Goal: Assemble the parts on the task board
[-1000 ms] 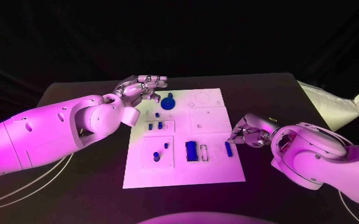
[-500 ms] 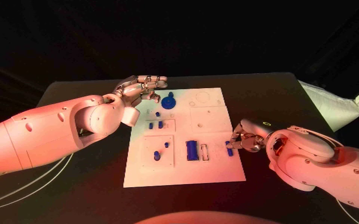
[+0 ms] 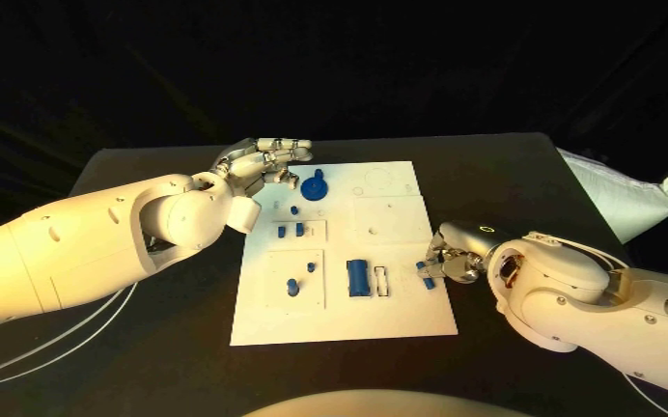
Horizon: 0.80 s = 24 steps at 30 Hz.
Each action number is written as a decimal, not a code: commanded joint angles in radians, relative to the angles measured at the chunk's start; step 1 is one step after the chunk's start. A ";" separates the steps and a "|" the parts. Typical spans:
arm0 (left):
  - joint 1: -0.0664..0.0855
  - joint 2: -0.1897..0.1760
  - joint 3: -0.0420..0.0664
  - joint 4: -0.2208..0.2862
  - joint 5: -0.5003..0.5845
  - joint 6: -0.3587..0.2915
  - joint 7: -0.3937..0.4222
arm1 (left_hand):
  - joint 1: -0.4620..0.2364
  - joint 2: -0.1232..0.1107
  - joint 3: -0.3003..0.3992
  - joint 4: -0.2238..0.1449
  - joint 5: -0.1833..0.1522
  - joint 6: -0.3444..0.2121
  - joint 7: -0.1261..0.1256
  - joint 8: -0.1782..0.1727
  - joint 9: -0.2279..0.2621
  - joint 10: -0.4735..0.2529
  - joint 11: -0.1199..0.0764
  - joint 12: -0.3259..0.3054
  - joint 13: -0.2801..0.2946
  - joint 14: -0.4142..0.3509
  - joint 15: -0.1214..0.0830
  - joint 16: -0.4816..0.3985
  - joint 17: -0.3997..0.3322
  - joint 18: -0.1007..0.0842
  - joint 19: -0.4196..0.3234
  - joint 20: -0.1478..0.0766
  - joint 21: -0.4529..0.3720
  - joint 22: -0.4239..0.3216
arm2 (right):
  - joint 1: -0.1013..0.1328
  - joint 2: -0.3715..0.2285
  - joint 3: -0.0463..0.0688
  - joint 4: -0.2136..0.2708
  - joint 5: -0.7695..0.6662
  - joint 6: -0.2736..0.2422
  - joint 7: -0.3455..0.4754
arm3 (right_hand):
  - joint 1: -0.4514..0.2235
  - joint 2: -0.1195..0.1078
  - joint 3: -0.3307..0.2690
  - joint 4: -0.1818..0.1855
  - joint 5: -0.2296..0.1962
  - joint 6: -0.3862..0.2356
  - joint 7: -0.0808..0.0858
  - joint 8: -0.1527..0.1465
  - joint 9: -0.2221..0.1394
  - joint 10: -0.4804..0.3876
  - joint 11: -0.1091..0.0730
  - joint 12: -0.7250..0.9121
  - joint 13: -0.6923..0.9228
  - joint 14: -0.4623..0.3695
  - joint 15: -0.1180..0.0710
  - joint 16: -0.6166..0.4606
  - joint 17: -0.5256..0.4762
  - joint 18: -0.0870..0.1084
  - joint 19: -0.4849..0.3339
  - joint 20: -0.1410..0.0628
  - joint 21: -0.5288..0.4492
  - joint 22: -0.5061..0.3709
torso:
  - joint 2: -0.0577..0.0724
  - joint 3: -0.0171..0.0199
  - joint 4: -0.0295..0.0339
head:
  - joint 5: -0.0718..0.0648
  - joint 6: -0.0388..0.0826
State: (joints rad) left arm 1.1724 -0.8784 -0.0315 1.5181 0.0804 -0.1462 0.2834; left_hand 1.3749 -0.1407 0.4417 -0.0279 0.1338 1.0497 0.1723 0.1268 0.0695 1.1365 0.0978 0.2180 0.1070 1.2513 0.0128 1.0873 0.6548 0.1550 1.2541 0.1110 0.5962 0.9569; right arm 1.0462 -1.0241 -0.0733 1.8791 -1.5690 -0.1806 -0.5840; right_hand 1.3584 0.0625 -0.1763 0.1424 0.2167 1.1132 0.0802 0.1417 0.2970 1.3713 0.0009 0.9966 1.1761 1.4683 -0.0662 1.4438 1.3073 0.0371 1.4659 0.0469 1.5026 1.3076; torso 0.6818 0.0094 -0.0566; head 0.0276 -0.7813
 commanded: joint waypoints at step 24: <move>0.000 -0.004 0.001 0.002 0.004 0.021 0.002 | -0.003 0.012 -0.007 -0.001 0.001 -0.009 0.002 0.008 -0.001 -0.011 0.001 0.009 0.002 -0.010 0.000 -0.001 -0.003 0.020 -0.009 0.000 -0.008 -0.002 | -0.027 0.049 -0.008 -0.010 -0.287 0.272 -0.023 | 0.026 -0.043 0.010 -0.020 -0.056 0.008 0.002 -0.006 0.008 -0.006 0.002 -0.036 -0.019 0.064 0.004 -0.002 0.070 -0.006 0.021 0.005 0.000 0.148 | -0.001 -0.0002 0.0007 | 0.004 -0.010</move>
State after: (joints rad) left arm 1.1722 -0.8832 -0.0314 1.5181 0.0804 -0.1452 0.2823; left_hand 1.3709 -0.1367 0.4417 -0.0279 0.1338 1.0461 0.1759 0.1315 0.0695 1.1328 0.1015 0.2246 0.1079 1.2512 0.0129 1.0873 0.6525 0.1551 1.2541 0.1109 0.5903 0.9555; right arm 1.0361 -0.9721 -0.0667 1.8832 -1.8568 -0.0234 -0.5865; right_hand 1.3768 0.0180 -0.1707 0.1222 0.1587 1.1214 0.0861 0.1326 0.3043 1.3717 0.0013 0.9633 1.1574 1.4683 -0.0662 1.4436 1.3079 0.0372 1.4659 0.0468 1.5025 1.3074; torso 0.6811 0.0096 -0.0569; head 0.0330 -0.7907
